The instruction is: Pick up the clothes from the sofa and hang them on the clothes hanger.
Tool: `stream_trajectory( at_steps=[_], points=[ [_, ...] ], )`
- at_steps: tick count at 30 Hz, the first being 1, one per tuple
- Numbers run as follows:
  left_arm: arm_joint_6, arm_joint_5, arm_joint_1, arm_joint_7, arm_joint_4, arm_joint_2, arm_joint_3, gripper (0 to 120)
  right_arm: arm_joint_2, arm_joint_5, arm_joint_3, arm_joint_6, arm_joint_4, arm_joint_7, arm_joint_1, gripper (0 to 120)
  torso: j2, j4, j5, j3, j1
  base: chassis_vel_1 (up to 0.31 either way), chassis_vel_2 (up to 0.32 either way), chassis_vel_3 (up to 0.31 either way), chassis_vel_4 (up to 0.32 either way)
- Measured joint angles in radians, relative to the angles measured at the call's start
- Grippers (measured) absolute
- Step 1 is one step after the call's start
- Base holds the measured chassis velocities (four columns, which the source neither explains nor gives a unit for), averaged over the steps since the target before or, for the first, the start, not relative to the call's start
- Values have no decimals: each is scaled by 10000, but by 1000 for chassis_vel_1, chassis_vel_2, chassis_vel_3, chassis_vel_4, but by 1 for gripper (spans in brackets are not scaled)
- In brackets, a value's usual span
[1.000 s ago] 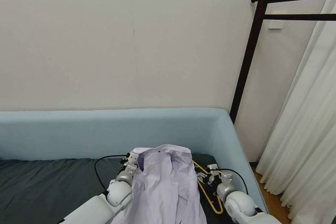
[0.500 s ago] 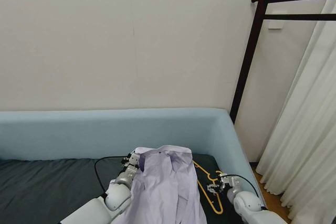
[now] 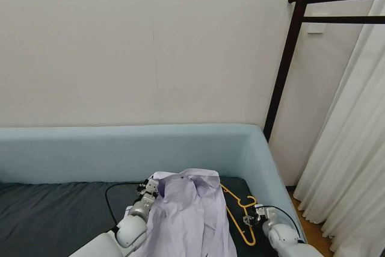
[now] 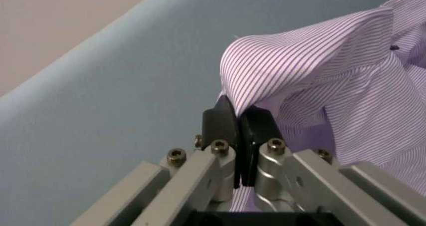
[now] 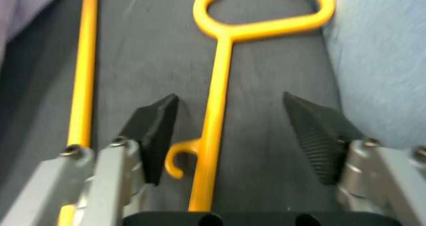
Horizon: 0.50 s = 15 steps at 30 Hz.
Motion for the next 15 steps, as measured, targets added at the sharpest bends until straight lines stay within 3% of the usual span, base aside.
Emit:
stream_trajectory(
  at_steps=[9,15],
  points=[
    [29,-26,80,2,-157,21,-60,0,223,38,324,-198,-512,-236,118,22,1,0,0,-1,0,0,0,0,0],
    [48,-42,112,1,-233,57,-75,0,260,204,443,-464,-585,-360,188,9,1,-1,-1,-1,0,0,0,0,0]
  ],
)
